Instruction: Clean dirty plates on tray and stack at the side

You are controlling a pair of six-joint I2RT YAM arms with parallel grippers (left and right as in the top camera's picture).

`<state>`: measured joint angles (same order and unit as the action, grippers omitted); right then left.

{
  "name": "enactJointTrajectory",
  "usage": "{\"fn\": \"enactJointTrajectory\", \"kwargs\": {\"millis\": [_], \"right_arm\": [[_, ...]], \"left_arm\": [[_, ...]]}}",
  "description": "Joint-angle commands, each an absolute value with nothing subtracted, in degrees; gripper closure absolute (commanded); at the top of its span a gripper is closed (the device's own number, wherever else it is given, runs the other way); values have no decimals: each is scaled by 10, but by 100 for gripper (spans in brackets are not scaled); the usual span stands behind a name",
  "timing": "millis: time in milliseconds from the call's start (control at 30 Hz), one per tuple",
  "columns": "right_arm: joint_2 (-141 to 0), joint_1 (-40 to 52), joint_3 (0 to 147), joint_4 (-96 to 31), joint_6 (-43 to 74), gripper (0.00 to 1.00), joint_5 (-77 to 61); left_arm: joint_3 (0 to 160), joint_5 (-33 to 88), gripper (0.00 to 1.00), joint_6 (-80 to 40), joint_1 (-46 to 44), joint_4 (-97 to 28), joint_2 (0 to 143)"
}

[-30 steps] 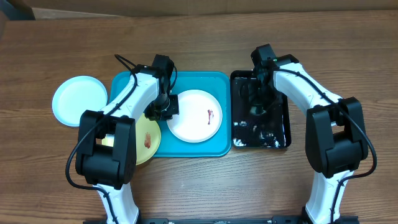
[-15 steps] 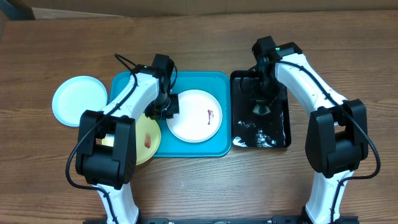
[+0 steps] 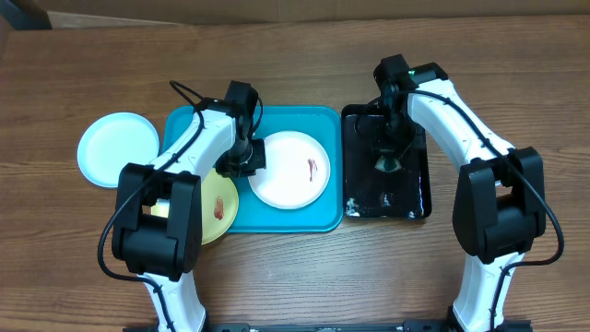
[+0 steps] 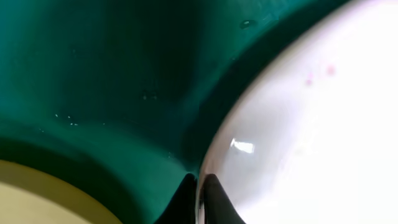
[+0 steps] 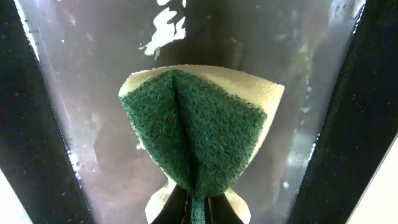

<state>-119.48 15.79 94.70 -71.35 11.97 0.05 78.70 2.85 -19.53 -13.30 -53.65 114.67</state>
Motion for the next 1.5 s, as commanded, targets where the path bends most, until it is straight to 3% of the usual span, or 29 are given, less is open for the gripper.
{"fn": "enactJointTrajectory", "kwargs": {"millis": [0,267,333,400,467,533,833,867,967,1000,1033,1067,1467], "right_arm": [[-1178,161,958,-712,120,96,-6],[-1171,174,958,-719,128,96,-11],[-1166,177,958,-716,134,96,-11],[-1162,180,958,-721,119,96,-11],[-1157,183,958,-733,119,96,-8],[-1151,183,958,-743,120,96,0],[-1100,183,958,-754,120,96,17],[-1095,183,958,-755,120,96,16],[-1089,187,958,-761,120,96,17],[-1089,189,958,-764,120,96,17],[-1089,190,958,-768,120,96,17],[-1089,191,958,-769,120,96,17],[-1089,224,957,-752,120,96,51]], "left_arm": [[779,26,96,-200,-131,-533,1139],[779,44,95,-203,-130,-542,1139],[779,43,77,-208,-130,-538,1139],[779,38,67,-208,-130,-526,1139],[779,39,74,-208,-129,-515,1139],[779,39,96,-208,-129,-511,1139],[779,40,96,-223,-128,-555,1139],[779,40,94,-223,-128,-557,1139],[779,41,76,-223,-125,-550,1139],[780,41,76,-223,-124,-549,1139],[782,43,93,-223,-122,-550,1139],[784,44,96,-223,-121,-553,1139],[797,44,96,-240,-120,-571,1139]]}}
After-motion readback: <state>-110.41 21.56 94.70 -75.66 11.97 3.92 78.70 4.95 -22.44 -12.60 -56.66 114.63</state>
